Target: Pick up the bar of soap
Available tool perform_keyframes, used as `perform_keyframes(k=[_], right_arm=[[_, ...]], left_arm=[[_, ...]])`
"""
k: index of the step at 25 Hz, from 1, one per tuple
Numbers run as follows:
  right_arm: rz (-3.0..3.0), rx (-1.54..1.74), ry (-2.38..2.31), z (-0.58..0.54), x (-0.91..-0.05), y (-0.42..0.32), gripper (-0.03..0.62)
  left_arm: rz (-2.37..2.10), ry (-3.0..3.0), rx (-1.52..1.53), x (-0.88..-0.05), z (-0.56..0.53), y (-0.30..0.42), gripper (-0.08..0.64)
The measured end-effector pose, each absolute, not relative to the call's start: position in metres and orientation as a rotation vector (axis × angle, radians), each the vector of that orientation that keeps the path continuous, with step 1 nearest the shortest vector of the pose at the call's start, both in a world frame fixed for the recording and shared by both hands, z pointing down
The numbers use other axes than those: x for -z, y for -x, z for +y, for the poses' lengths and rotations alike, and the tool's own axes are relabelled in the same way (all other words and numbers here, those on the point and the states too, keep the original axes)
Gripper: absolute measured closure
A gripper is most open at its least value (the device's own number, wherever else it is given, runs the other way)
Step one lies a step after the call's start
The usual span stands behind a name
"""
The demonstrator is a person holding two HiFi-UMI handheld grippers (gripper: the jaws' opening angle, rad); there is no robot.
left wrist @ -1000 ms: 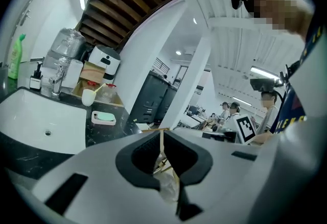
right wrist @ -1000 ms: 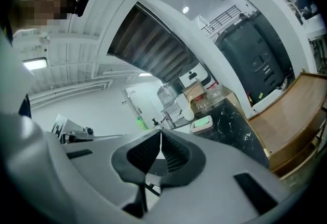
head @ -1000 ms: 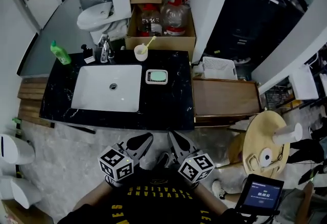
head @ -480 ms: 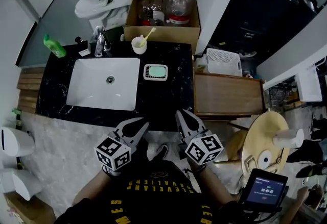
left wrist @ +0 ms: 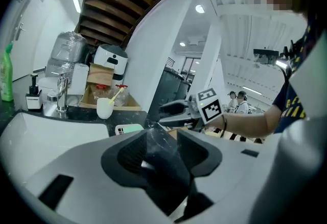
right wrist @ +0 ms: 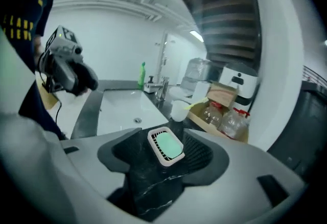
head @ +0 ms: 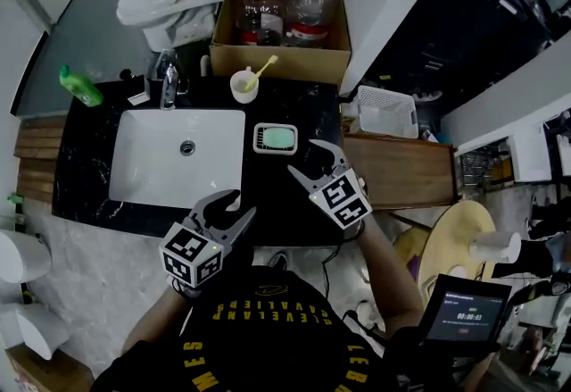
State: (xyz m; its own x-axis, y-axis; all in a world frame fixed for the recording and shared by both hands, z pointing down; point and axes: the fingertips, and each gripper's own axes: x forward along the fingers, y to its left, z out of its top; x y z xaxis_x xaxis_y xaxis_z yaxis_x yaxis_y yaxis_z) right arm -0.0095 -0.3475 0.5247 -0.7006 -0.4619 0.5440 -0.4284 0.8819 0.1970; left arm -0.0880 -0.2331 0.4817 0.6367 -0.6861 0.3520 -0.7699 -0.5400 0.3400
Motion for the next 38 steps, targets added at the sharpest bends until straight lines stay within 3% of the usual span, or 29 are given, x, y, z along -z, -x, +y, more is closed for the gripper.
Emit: perform_keyframes(k=[18,32,38], right_arm=[[-1.948,0.170,-0.072,-0.414,-0.637,0.053,0.312],[-1.917,0.336,-0.157,-0.426,-0.651,0.063,0.325],[-2.026,0.229,-0.296,-0.433,-0.640,0.063,0.328]], left_arm=[[-1.197,-2.255,-0.193,-0.504,-0.275,0.161,0.380],[-1.191,-2.201,-0.130,-0.506,-0.267,0.169,0.380],[-1.171,-2.196,-0.106,-0.502,-0.262,0.165,0.380]])
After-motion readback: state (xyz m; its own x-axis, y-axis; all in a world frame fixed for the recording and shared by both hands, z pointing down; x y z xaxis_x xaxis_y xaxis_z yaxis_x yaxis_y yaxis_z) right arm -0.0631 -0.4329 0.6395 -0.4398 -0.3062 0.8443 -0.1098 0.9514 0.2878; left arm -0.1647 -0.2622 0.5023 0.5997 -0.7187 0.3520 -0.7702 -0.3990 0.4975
